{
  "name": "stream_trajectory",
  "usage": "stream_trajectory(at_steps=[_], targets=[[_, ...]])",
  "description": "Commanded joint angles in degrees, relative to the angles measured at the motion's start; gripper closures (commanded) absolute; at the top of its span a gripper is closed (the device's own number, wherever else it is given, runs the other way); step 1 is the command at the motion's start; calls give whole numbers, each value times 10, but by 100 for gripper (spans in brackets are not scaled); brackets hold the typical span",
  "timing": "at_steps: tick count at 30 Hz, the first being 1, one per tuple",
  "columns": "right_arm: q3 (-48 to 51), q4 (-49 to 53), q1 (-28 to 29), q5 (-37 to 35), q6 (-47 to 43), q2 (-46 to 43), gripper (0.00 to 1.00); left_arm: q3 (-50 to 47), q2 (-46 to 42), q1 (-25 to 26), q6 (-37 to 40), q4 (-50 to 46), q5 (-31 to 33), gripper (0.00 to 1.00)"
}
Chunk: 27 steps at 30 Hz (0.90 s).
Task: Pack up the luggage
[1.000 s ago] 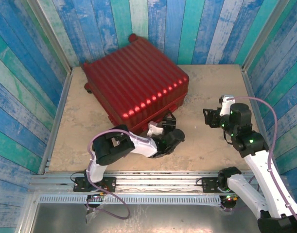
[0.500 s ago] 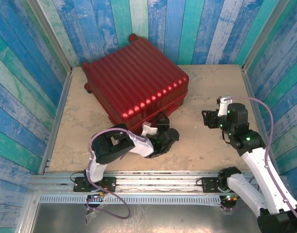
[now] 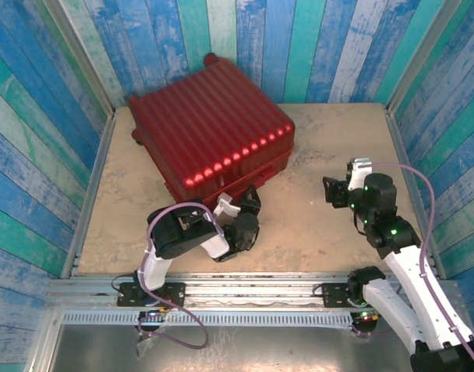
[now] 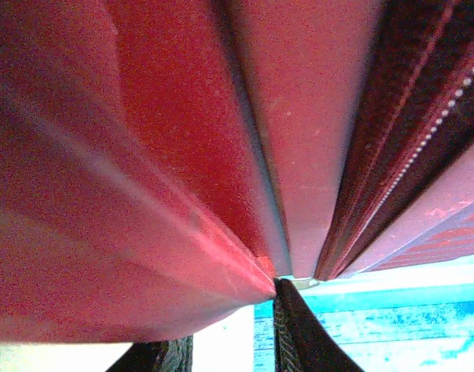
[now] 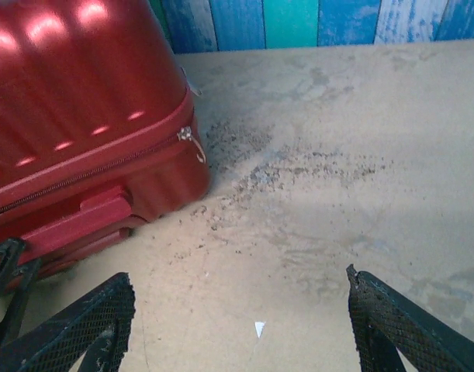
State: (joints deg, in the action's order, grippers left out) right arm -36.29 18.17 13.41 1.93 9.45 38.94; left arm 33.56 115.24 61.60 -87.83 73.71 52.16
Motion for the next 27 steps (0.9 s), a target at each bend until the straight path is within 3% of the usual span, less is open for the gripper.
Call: stream_trajectory(at_steps=[1, 4, 9, 13, 16, 21, 23, 25, 26, 27], targets=[[22, -44, -3, 28, -14, -7, 26, -61, -47, -76, -75, -44, -90, 100], [55, -97, -3, 64, -17, -4, 27, -119, -149, -103, -38, -158, -149, 100], [123, -226, -2, 177, -58, 33, 29, -169, -363, -105, -10, -489, -160, 100], [142, -308, 14, 247, -44, 105, 32, -260, -505, -124, -23, -560, -174, 100], [139, -360, 73, 235, -67, 172, 31, -305, -569, -159, -20, -587, -231, 100], [84, -385, 141, 209, -110, 285, 30, -333, -671, -164, -23, -649, -231, 100], [75, -402, 147, 202, -107, 304, 30, -342, -708, -164, -19, -632, -243, 82], [68, -410, 148, 187, -99, 311, 29, -346, -731, -164, -36, -621, -267, 45], [66, -407, 148, 176, -96, 310, 29, -346, -735, -164, -48, -617, -279, 34], [62, -401, 148, 163, -95, 307, 29, -346, -736, -164, -57, -603, -290, 30]])
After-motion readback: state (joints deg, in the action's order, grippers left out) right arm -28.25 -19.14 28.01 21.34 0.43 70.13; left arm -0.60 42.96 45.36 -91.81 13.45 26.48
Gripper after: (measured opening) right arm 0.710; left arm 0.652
